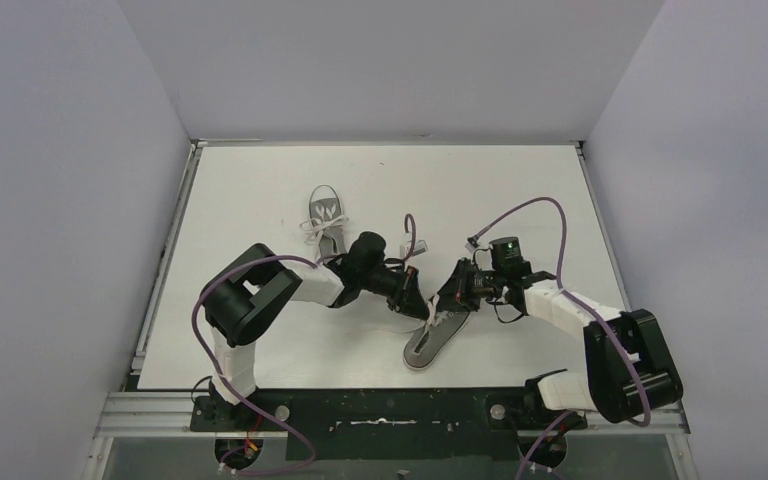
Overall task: Tie the shoes
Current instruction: Cross the shoelace with the shoelace, then tie the shoelace on the shoe.
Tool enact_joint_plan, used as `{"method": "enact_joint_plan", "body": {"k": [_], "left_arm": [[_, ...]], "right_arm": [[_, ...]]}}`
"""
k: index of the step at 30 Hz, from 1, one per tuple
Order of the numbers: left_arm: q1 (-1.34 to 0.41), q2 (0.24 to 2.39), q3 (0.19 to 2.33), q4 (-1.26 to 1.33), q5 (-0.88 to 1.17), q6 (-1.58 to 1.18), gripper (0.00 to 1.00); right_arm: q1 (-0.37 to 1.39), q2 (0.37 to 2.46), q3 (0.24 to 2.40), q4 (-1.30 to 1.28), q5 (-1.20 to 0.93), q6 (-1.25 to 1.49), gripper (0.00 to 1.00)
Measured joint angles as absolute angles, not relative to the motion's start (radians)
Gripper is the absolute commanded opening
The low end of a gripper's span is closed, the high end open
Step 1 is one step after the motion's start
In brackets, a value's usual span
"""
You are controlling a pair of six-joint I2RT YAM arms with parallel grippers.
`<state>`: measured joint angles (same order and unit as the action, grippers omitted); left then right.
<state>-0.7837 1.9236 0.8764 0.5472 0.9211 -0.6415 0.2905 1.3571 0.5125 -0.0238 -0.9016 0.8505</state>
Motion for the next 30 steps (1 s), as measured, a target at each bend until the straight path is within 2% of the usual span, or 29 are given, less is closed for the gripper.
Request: {"method": "enact_joint_plan", "body": {"k": [6, 14, 19, 21, 27, 30], "left_arm": [[-0.808, 1.923, 0.900, 0.552, 0.916, -0.627, 0.15], [-0.812, 1.923, 0.900, 0.546, 0.913, -0.615, 0.19], [-0.810, 1.921, 0.899, 0.533, 0.913, -0.607, 0.36], [-0.805, 1.907, 0.888, 0.523, 0.907, -0.598, 0.46], [-0.790, 1.786, 0.836, 0.375, 0.873, -0.483, 0.59], [-0.788, 1.748, 0.829, 0.313, 0.861, -0.421, 0.61]], "right_arm": [[0.317, 1.225, 0.643, -0.382, -0.694, 0.679, 0.00], [0.316, 1.129, 0.659, -0.613, -0.527, 0.605, 0.00], [0.316, 1.110, 0.685, -0.683, -0.476, 0.586, 0.00], [0.316, 1.107, 0.703, -0.702, -0.463, 0.582, 0.00], [0.316, 1.100, 0.768, -0.772, -0.428, 0.570, 0.00], [0.316, 1.090, 0.798, -0.813, -0.414, 0.564, 0.00]]}}
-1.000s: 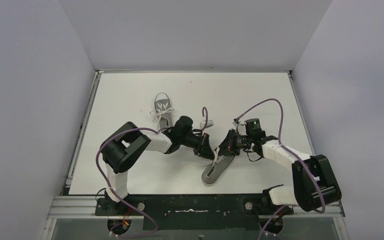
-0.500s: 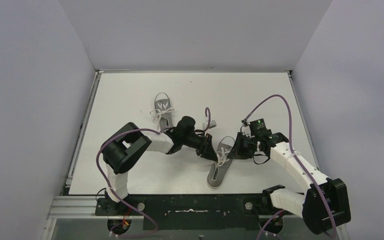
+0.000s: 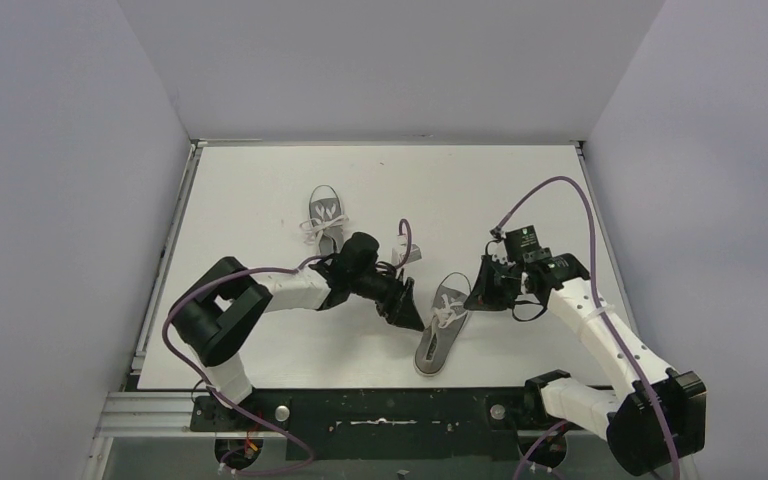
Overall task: Tie the shoes
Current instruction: Tie the shoelace on the shoe.
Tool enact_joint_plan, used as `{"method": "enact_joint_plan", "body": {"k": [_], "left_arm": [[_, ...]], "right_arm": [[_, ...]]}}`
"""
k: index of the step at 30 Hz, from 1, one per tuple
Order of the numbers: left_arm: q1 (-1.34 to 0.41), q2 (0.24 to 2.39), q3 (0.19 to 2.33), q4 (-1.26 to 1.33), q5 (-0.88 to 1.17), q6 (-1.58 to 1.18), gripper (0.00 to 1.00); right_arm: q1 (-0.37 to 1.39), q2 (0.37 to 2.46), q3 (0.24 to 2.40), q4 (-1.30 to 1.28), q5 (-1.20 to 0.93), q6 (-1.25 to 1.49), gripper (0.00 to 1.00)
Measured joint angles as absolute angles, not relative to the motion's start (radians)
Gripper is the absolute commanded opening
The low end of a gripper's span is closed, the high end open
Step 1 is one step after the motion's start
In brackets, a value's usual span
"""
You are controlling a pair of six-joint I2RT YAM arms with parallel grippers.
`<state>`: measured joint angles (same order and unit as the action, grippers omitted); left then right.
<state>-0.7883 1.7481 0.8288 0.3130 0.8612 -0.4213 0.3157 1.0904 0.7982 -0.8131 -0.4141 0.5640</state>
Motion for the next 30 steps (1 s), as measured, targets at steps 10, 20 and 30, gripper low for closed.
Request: {"method": "enact_joint_plan", "body": {"k": [10, 20, 30], "left_arm": [[-0.829, 1.810, 0.814, 0.243, 0.755, -0.300, 0.55], [-0.836, 1.857, 0.826, 0.268, 0.721, -0.249, 0.16], [-0.836, 1.685, 0.784, 0.030, 0.654, -0.156, 0.00]], "right_arm": [[0.316, 1.074, 0.910, -0.994, -0.373, 0.561, 0.00], [0.316, 1.068, 1.105, -1.207, -0.344, 0.560, 0.00], [0.315, 1.071, 1.279, -1.334, -0.277, 0.516, 0.00]]}}
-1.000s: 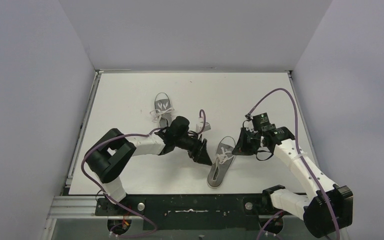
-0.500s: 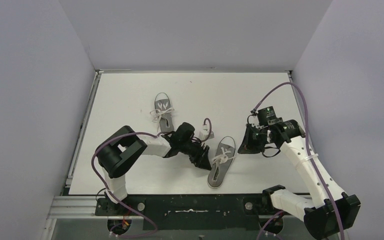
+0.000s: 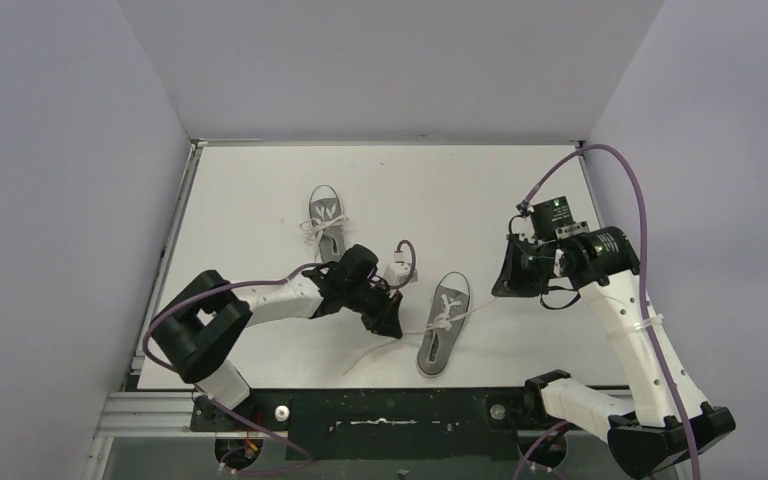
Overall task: Tie the shoes
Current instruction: Tie the shoelace on the shoe.
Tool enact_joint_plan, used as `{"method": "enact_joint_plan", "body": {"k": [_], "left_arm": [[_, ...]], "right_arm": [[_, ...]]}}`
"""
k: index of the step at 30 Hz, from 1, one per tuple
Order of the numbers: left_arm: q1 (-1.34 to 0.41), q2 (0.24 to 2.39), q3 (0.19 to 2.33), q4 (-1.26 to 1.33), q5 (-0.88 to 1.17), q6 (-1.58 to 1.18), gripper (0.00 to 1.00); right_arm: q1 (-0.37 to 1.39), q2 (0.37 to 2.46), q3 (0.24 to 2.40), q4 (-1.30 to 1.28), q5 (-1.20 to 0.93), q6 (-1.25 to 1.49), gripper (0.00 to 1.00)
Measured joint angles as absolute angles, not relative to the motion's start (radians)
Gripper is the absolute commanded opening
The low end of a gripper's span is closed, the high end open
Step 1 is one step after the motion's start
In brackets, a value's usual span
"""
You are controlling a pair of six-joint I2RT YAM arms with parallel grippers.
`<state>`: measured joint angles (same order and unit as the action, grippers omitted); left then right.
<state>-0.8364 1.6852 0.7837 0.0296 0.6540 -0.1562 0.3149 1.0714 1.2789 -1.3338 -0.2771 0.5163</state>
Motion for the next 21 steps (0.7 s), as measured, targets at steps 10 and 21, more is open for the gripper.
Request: {"method": "enact_joint_plan", "body": {"k": [10, 21], "left_arm": [[-0.836, 1.423, 0.784, -0.152, 0.654, -0.173, 0.00], [-0.832, 1.265, 0.726, -0.139, 0.809, -0.334, 0.00]], "right_arm": [[0.295, 1.098, 1.296, -1.336, -0.132, 0.505, 0.00], [0.274, 1.137, 1.216, -0.963, -0.354, 0.487, 0.00]]}}
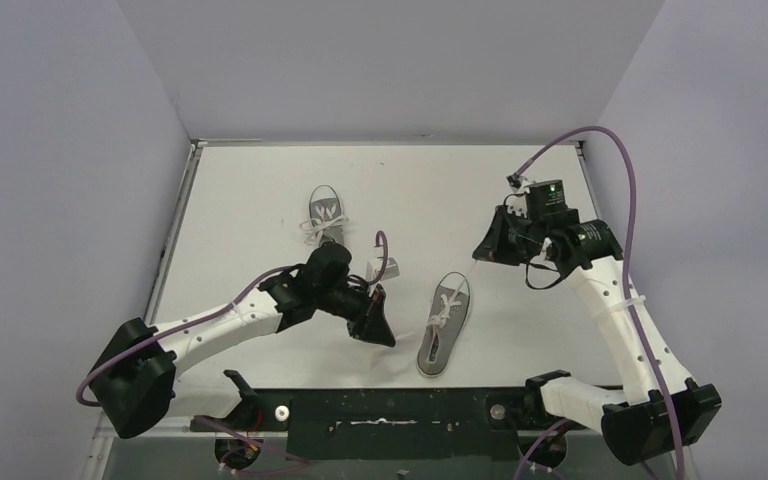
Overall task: Tie the shoes
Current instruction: Tie the shoelace on the shoe.
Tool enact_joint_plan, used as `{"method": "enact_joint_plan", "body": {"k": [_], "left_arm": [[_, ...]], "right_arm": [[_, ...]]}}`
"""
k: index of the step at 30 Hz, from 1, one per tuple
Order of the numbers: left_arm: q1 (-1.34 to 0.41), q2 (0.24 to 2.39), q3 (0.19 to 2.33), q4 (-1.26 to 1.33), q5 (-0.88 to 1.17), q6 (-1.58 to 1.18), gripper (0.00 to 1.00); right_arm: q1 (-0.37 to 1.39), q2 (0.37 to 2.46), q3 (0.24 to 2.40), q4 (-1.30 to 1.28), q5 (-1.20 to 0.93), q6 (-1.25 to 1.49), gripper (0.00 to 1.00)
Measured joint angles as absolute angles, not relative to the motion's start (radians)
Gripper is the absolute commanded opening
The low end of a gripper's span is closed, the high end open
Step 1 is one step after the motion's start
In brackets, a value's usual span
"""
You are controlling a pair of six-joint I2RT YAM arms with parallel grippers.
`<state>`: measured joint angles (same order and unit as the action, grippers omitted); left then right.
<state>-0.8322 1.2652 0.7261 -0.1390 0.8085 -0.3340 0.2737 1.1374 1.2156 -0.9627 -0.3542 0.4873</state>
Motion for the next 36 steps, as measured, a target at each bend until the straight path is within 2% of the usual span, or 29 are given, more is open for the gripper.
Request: {"method": "enact_joint_plan", "body": {"k": [8, 18, 29, 36], "left_arm": [[-0.947, 1.264, 0.699, 0.058, 0.857, -0.537, 0.00], [-1.068, 1.387, 0.808, 0.141, 0.813, -0.599, 0.00], [-1.106, 1.458, 0.879, 0.170, 0.789, -0.621, 0.00], [-1.105, 1.357, 0.702, 0.150, 0.751, -0.622, 0.00]], "right_arm": [[0.330, 1.316, 1.179, -0.662, -0.553, 0.521, 0.00], [0.447, 1.559, 1.201, -0.457, -0.604, 0.575, 0.00], [0.445, 1.691, 1.295, -0.377, -0.592, 0.597, 0.00], [0.418, 1.695, 1.349, -0.376, -0.591, 0.586, 0.00]]}}
